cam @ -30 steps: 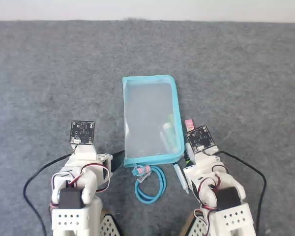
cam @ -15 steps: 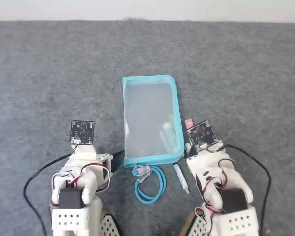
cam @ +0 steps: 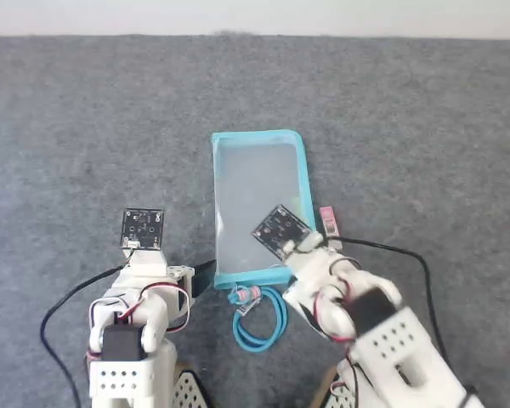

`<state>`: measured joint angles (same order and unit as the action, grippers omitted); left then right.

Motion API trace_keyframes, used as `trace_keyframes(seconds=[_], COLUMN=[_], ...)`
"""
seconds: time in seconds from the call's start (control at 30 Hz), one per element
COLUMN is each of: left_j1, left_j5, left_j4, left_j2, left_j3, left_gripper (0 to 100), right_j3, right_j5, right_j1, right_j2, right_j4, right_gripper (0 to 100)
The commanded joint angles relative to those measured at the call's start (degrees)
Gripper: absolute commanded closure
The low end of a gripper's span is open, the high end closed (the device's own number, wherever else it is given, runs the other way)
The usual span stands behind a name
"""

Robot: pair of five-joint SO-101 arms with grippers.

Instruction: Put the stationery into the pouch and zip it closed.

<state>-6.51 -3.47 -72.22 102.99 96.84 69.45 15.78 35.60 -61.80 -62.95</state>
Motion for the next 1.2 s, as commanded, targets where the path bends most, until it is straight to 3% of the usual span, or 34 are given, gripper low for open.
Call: trace_keyframes(seconds=[0.0, 0.27, 0.57, 0.73, 0.9, 1.17], left_j1=[-0.4, -0.4, -0.4, -0.4, -0.4, -0.4], left_j5=[-0.7, -0.7, -0.7, -0.7, -0.7, -0.7], left_j4=[-0.1, -0.1, -0.1, -0.1, -0.1, -0.1], left_j2=[1.1, 1.1, 1.1, 1.1, 1.1, 1.1], left_j3=[-0.4, -0.4, -0.4, -0.4, -0.4, -0.4], left_gripper=[66, 66, 66, 66, 66, 66], right_j3=[-4.2, -4.7, -14.0, -20.1, -26.9, -21.3], right_j5=[0.4, 0.7, 1.0, 0.8, 0.8, -4.0], right_j1=[0.2, -0.1, -8.3, -8.5, -3.2, 12.1], right_j2=[7.9, 19.1, 26.4, 29.4, 27.1, 19.2], right_j4=[5.9, 14.9, 15.7, 10.7, -3.2, -3.7], right_gripper=[85.5, 85.5, 85.4, 85.4, 82.6, 80.1])
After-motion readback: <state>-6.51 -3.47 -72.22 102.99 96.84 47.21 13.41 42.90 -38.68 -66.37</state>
